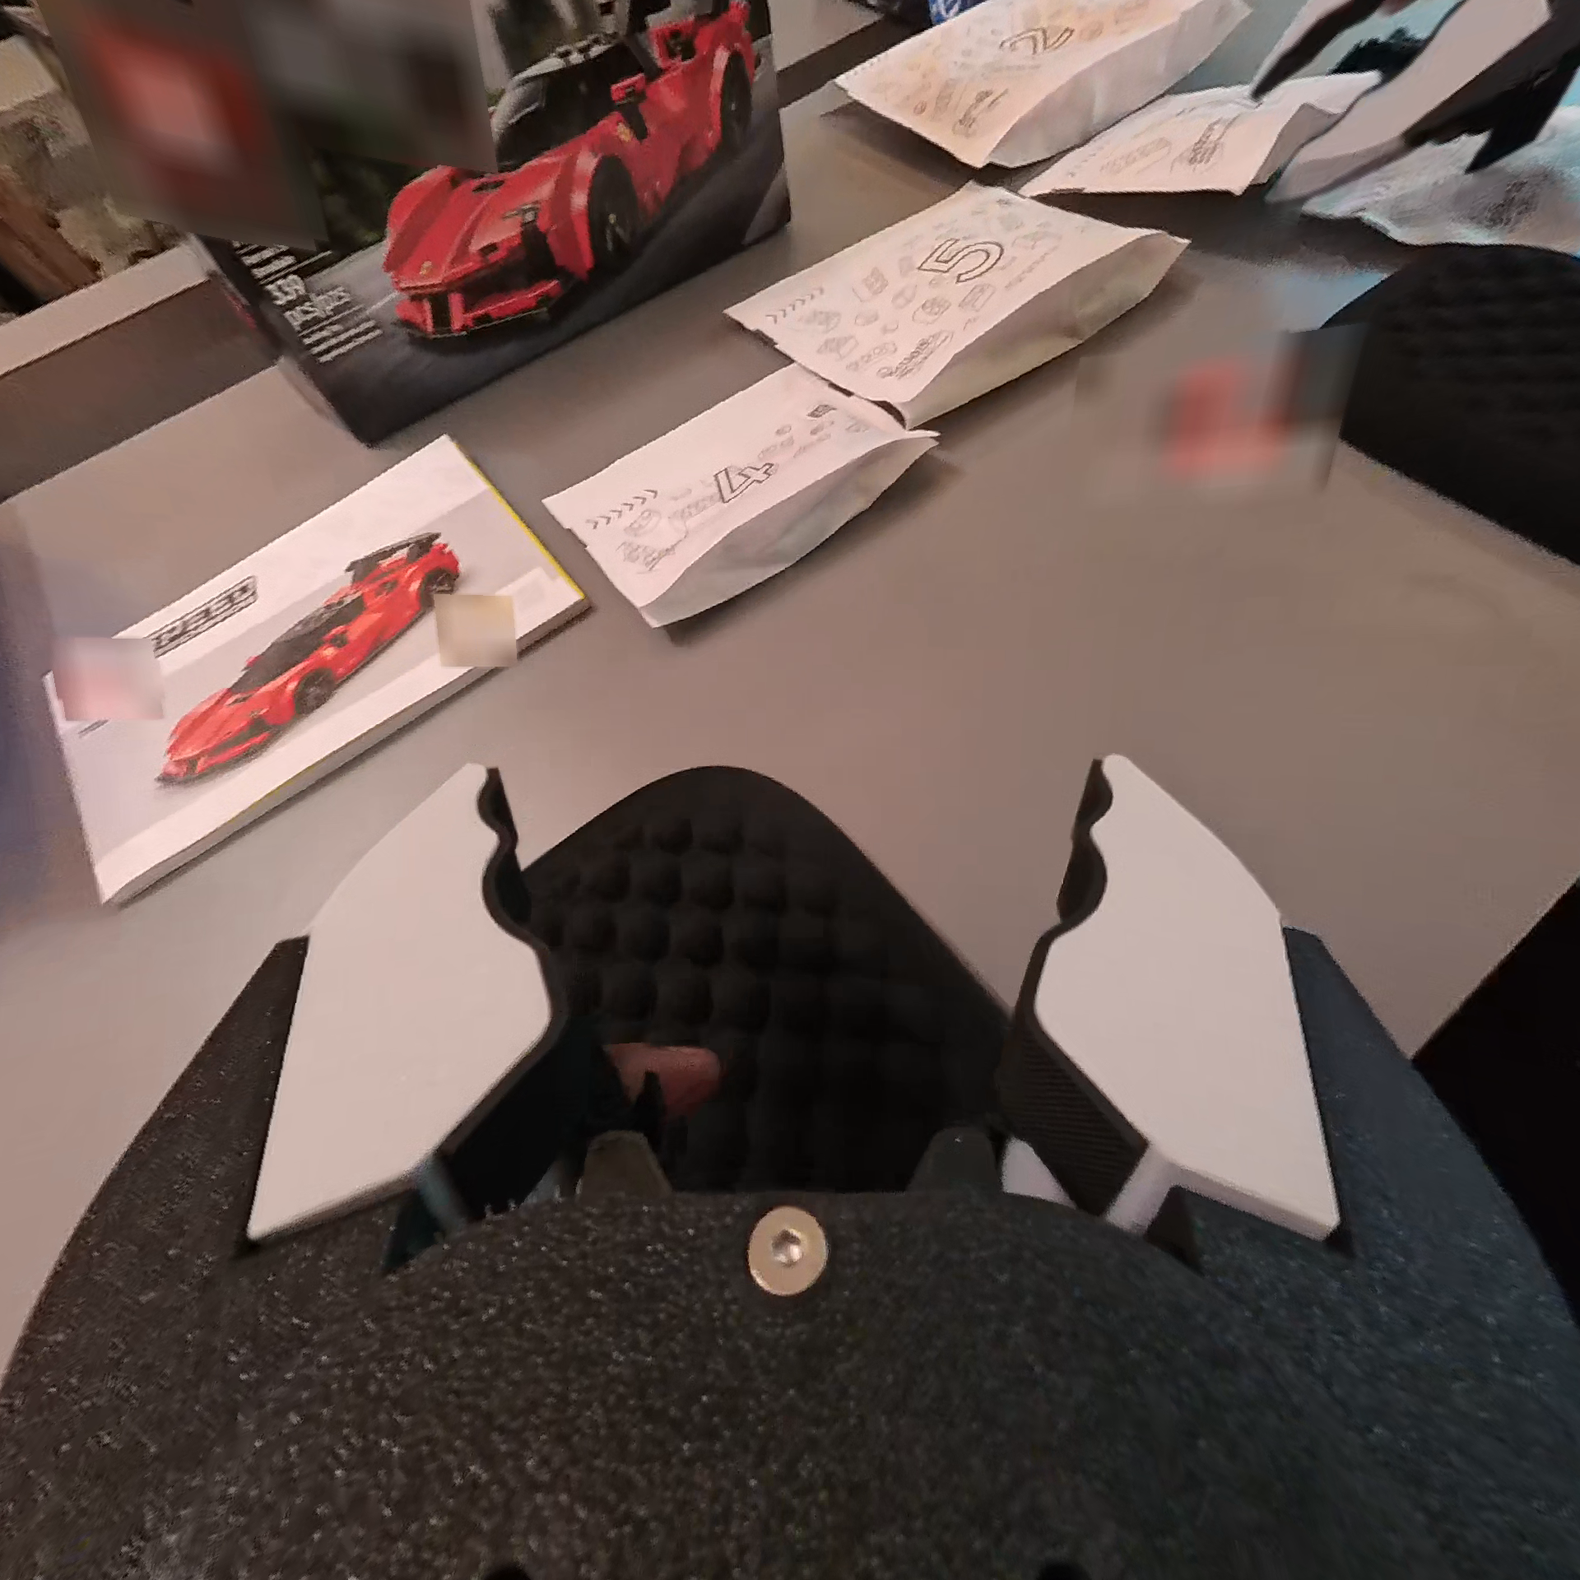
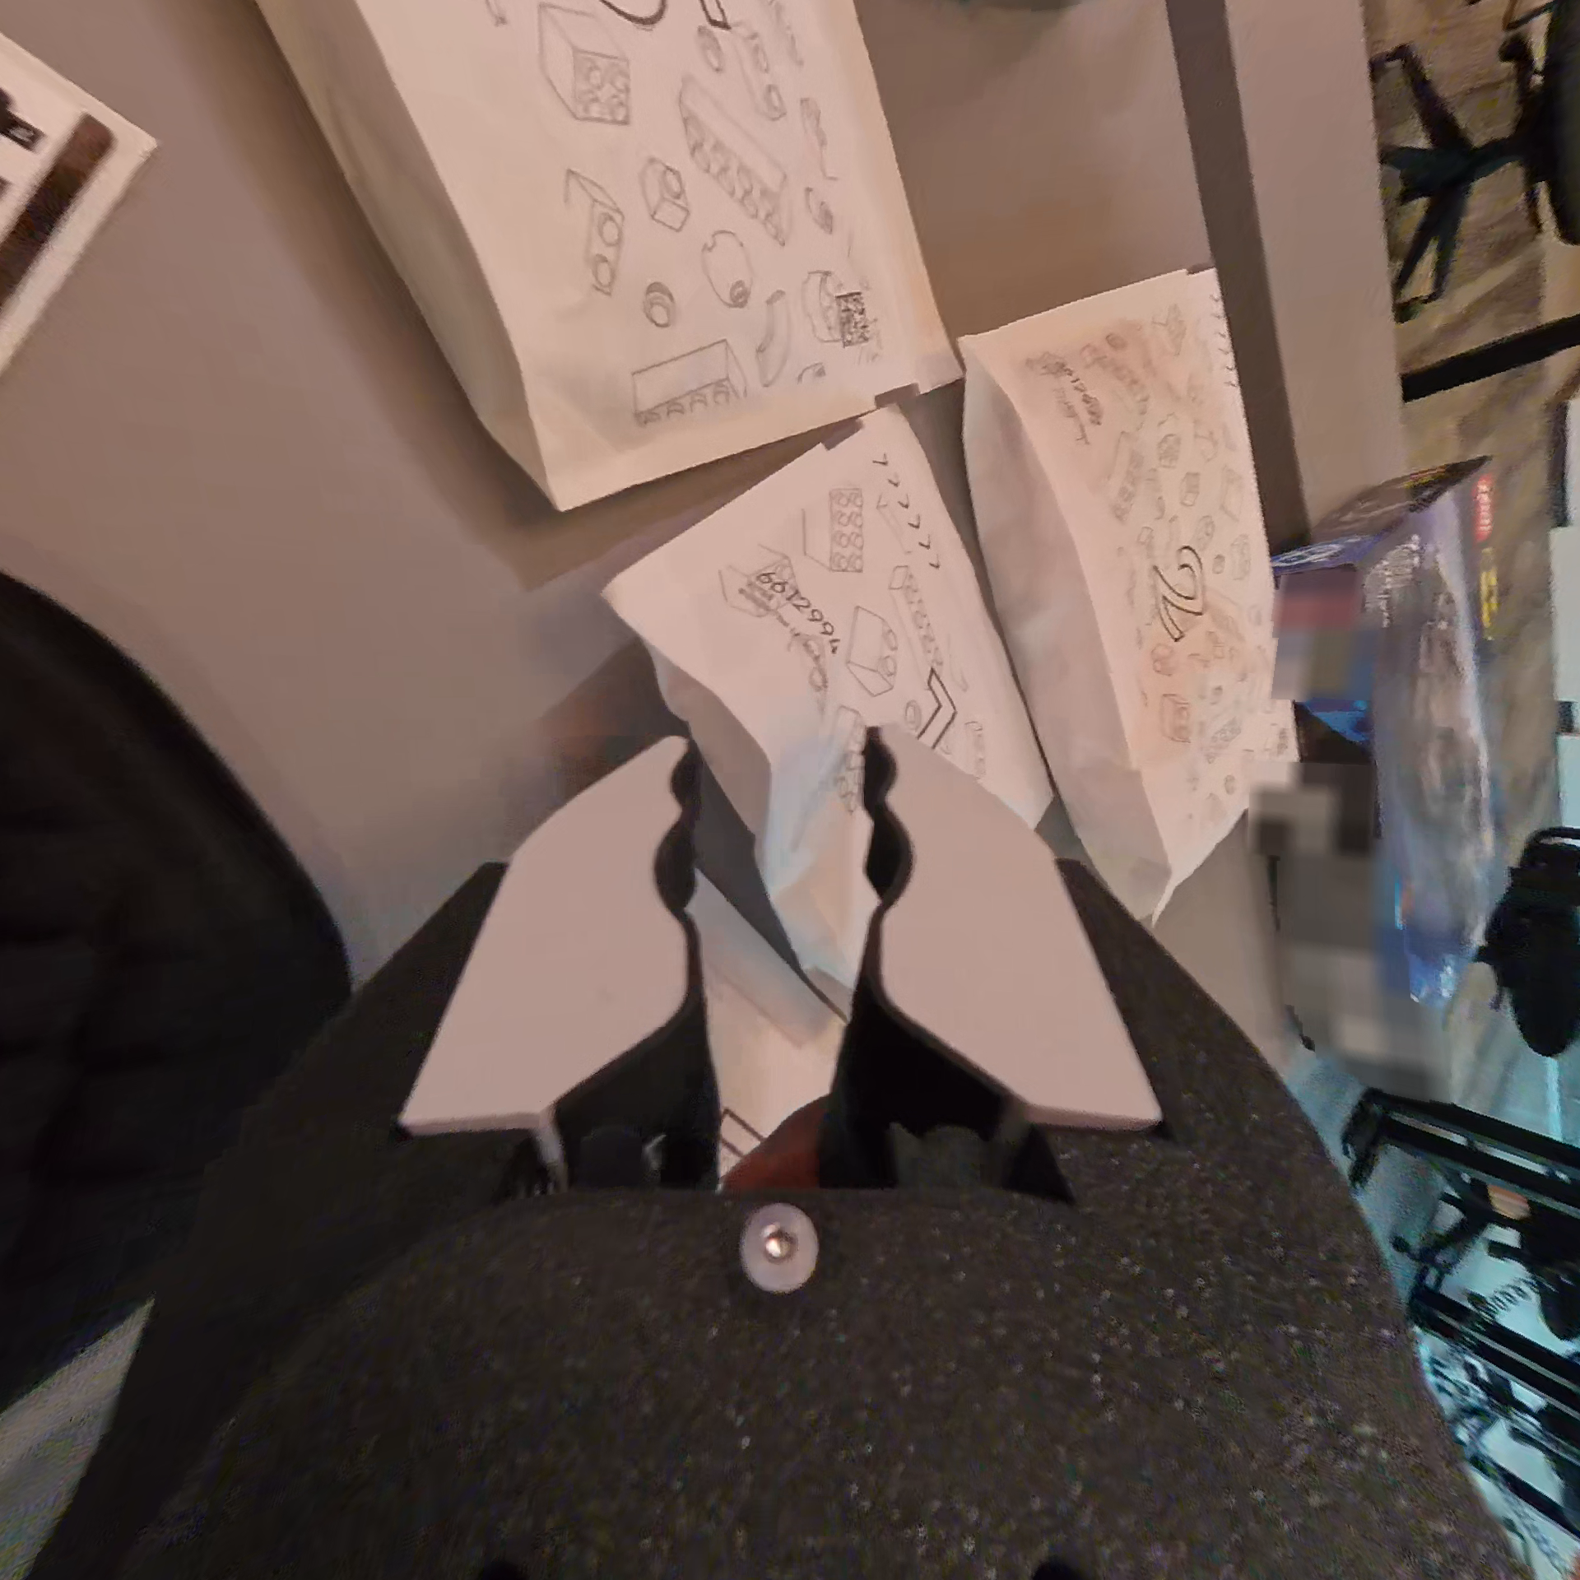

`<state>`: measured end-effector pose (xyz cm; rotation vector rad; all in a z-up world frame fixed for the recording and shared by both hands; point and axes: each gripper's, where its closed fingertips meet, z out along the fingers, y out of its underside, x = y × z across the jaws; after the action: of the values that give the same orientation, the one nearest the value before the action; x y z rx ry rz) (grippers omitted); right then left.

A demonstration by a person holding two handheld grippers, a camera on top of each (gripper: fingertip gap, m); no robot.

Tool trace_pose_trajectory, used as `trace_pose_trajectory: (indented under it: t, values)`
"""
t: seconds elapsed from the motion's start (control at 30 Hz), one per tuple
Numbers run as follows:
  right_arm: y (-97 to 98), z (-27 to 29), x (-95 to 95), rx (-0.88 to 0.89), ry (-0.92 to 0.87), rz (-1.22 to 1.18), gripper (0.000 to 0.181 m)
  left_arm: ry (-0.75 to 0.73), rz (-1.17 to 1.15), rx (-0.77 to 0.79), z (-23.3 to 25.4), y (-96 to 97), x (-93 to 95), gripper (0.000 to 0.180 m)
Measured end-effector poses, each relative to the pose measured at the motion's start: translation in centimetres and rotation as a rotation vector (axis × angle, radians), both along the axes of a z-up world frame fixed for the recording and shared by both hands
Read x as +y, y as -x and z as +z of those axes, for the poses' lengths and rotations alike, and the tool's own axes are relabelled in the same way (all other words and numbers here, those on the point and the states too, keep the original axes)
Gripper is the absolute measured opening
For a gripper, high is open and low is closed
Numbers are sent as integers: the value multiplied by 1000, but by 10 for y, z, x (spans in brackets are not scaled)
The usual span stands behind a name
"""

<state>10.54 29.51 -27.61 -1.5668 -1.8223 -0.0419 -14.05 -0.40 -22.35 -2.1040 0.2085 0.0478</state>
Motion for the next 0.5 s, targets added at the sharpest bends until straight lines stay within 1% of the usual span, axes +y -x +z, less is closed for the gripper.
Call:
trace_pose_trajectory:
  t: [0.03,0.17,0.27,0.3,0.37,0.4,0.47,0.5]
  values:
    - [0,-1,1,-3,-7,-4,27,-4,9,-2,1,3,-3,122]
    - [0,9,6,52,-66,-33,7,-17,33,-24,1,10,-18,117]
    - [3,24,3,159,-47,-91,4,-38,24,-30,0,10,-21,107]
    - [4,31,1,205,-33,-121,3,-51,23,-40,0,10,-22,100]
    - [9,47,-7,296,0,-179,3,-91,7,-76,4,9,-19,75]
    - [12,56,-13,333,10,-201,3,-106,-4,-89,7,9,-16,70]
    - [23,78,-30,398,-4,-208,3,-124,-16,-106,12,11,-10,65]
    - [34,90,-42,429,-24,-189,3,-128,-25,-152,16,11,-6,63]
